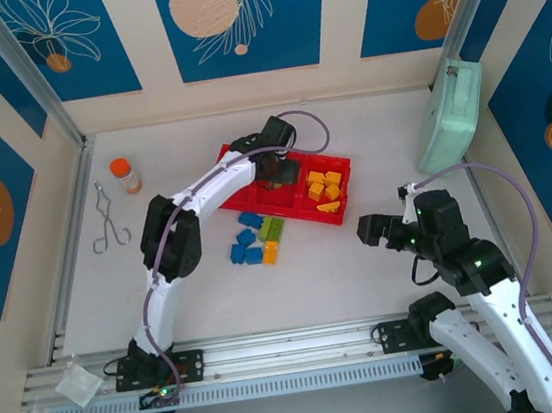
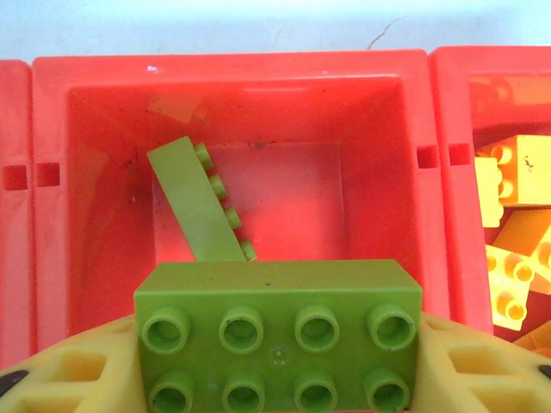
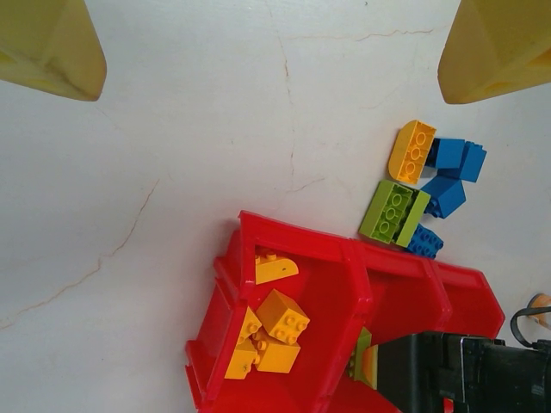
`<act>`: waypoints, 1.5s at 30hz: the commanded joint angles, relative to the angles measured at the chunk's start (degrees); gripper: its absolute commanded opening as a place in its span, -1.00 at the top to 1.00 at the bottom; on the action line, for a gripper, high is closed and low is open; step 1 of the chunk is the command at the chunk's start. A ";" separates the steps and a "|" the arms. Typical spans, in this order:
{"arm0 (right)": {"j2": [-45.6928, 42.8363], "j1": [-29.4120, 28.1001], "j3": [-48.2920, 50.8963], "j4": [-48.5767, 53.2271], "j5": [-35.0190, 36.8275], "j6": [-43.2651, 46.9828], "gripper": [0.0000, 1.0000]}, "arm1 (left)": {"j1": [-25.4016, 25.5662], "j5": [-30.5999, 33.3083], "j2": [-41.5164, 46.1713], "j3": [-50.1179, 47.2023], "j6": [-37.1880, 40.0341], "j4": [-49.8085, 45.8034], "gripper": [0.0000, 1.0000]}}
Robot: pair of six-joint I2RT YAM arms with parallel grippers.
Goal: Sort the legos into containers by color
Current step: Place the lego in the container, then move the lego to the center of the table.
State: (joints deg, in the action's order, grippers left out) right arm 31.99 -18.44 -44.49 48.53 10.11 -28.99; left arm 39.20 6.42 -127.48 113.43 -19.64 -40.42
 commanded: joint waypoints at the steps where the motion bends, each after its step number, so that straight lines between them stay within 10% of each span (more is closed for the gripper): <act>1: 0.39 -0.30 -0.09 0.26 0.09 -0.22 -0.99 | -0.75 -0.83 -0.31 2.30 -0.93 -1.92 0.22; 14: 1.07 -0.24 -0.25 0.42 -0.15 -0.03 -0.99 | -0.77 -1.52 8.02 -6.71 -1.43 1.96 -0.05; 23: 1.59 -0.32 -0.34 0.53 -0.42 0.08 -0.99 | -0.70 -3.02 15.24 -15.77 -1.28 5.07 -0.61; 45: 3.14 0.27 -0.37 0.03 -1.38 0.39 -0.99 | 6.45 -1.98 31.31 -43.67 -1.94 8.24 -0.66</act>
State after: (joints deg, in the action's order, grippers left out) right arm 34.70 -18.41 -44.49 48.88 10.09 -28.97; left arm 44.42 3.27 -96.36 72.05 -20.95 -31.88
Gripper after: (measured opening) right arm 0.992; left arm 0.830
